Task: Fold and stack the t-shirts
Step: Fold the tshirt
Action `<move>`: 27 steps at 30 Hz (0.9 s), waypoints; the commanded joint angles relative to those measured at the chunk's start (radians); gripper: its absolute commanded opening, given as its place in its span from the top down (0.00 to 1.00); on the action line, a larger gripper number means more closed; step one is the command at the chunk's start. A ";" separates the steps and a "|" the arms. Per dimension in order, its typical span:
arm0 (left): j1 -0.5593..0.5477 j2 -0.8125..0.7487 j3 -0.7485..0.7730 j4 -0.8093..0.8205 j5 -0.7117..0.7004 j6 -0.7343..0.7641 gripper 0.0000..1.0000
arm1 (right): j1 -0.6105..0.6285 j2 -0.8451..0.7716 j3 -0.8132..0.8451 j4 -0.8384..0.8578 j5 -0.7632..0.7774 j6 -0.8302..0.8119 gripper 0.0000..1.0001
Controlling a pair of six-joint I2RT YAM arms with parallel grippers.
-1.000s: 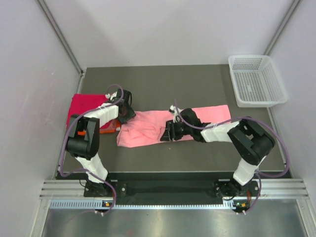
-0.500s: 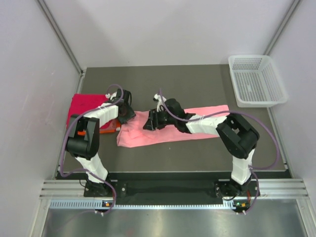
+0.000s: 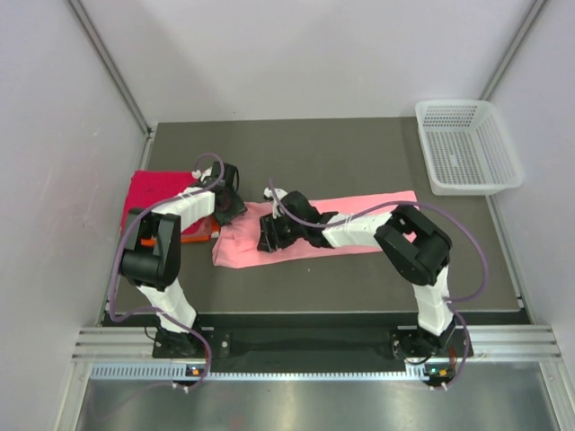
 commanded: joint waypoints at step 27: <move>0.005 -0.228 -0.091 0.062 0.079 0.064 0.43 | -0.004 -0.216 -0.208 -0.104 0.129 0.197 0.78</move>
